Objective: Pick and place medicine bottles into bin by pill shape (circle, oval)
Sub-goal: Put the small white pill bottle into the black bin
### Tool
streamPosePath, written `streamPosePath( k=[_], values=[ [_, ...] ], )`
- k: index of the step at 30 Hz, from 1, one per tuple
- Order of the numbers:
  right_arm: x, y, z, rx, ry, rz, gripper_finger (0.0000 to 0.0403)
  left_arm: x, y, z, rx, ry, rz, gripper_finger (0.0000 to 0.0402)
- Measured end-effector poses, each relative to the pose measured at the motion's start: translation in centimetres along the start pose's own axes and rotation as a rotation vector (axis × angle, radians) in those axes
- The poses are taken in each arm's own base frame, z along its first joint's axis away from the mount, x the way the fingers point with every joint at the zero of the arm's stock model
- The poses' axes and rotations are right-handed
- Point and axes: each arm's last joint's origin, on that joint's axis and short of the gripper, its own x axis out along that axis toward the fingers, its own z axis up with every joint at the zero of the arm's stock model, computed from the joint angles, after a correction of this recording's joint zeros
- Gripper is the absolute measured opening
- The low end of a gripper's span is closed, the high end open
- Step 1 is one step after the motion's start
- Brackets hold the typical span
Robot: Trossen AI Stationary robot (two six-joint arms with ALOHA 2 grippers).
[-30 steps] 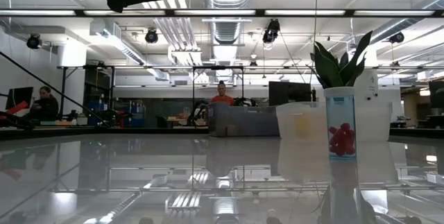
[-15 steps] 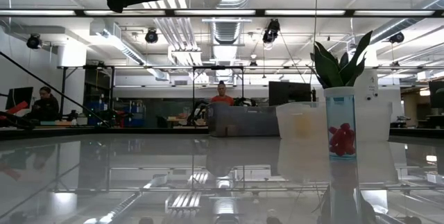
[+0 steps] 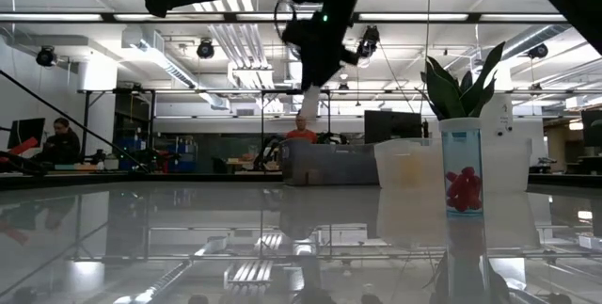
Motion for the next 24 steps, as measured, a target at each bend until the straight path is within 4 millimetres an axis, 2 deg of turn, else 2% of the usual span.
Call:
streamPosePath(
  k=[5,16,24],
  values=[
    [3.0,0.4,-0.8,-0.030,0.077,-0.012,0.0137,0.0,-0.1,-0.1,0.003,0.001,-0.001,0.0219],
    [4.3,0.4,-2.5,-0.094,0.157,-0.018,0.0137,-0.1,-0.3,-0.4,0.013,0.005,-0.006,0.0219],
    [5.6,-0.8,-5.4,-0.114,0.251,-0.039,0.0137,-0.1,-0.3,-0.4,0.006,0.005,-0.006,0.0219]
  ],
)
